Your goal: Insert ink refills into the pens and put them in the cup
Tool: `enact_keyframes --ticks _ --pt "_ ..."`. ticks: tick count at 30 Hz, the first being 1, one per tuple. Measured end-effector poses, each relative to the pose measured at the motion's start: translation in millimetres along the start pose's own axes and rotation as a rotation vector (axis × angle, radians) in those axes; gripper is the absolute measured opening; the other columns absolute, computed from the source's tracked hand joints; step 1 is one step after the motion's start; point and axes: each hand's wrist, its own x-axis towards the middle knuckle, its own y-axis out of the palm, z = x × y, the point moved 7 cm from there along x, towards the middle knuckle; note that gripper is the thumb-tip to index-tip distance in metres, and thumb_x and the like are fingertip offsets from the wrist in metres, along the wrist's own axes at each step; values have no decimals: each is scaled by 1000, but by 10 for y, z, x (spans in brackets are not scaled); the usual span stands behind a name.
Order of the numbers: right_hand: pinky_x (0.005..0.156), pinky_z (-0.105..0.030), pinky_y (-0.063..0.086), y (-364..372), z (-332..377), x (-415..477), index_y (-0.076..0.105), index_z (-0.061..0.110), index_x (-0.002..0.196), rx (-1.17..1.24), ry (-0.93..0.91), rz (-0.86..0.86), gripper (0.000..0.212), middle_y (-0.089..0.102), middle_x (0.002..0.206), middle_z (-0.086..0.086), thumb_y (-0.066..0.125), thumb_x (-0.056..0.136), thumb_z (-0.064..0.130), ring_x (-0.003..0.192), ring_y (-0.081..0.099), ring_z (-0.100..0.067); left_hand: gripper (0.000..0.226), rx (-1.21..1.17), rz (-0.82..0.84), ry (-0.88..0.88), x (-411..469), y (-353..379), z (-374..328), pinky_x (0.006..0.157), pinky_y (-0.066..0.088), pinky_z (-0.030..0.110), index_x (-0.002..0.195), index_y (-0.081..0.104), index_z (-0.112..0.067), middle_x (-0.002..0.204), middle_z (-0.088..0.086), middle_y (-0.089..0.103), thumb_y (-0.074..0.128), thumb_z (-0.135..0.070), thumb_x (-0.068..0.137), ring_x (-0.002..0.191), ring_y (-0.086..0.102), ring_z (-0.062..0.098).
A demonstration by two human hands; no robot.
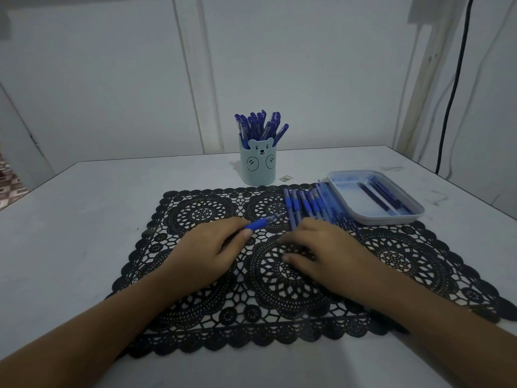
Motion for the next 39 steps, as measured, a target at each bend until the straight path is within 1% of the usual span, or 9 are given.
enact_keyframes --ticks 2,6,9,12,16,21,29,35,39 --pt "90 -30 42 40 18 4 61 27 110 -19 -38 7 24 56 105 9 52 89 35 99 50 -8 46 0 1 2 0 0 -2 54 37 17 106 60 -25 65 -13 56 28 -51 86 65 52 7" --pt "71 -2 38 -69 -72 28 64 25 96 241 92 -99 10 60 91 15 58 87 24 80 52 4 45 -5 -3 4 -1 1 -6 53 36 15 104 60 -25 63 -13 54 29 -51 86 64 52 6" --pt "67 -3 42 -200 -217 7 62 32 84 547 203 -288 15 63 81 15 63 84 17 76 57 2 44 -2 -1 6 -4 4 -9 54 37 15 104 60 -25 64 -12 55 30 -50 86 66 52 8" --pt "66 -7 45 -262 -226 -17 62 36 83 647 195 -376 19 65 79 13 64 83 17 72 58 3 40 2 5 2 0 6 -15 54 36 14 104 60 -25 64 -14 54 32 -48 88 66 52 7" --pt "64 -6 42 -273 -137 -24 63 33 84 648 133 -404 19 62 73 20 65 82 15 68 57 7 48 22 17 12 0 20 -16 54 36 14 104 60 -24 68 -13 56 27 -52 85 68 52 6" --pt "74 -9 47 -270 -91 -18 65 29 89 553 70 -415 15 63 83 21 65 82 16 80 60 2 49 42 22 31 -8 25 -35 59 44 25 106 62 -22 76 -11 62 27 -52 86 70 52 6" --pt "67 -12 47 -306 -91 -41 60 27 87 553 51 -473 15 61 78 13 61 85 12 75 57 -4 50 49 25 42 -12 14 -79 56 37 12 107 61 -22 75 -15 59 26 -51 87 74 51 0" --pt "68 -10 46 -304 -91 -40 59 26 88 528 52 -468 15 60 77 15 60 86 12 77 57 -2 50 37 25 40 -14 10 -79 56 38 13 107 62 -23 77 -14 60 27 -51 86 74 52 0" --pt "71 -16 49 -269 -51 -26 58 30 87 495 35 -427 19 59 78 18 62 84 11 79 58 -4 49 46 42 52 -18 26 -97 55 38 15 107 62 -22 76 -12 61 28 -50 86 71 51 1"
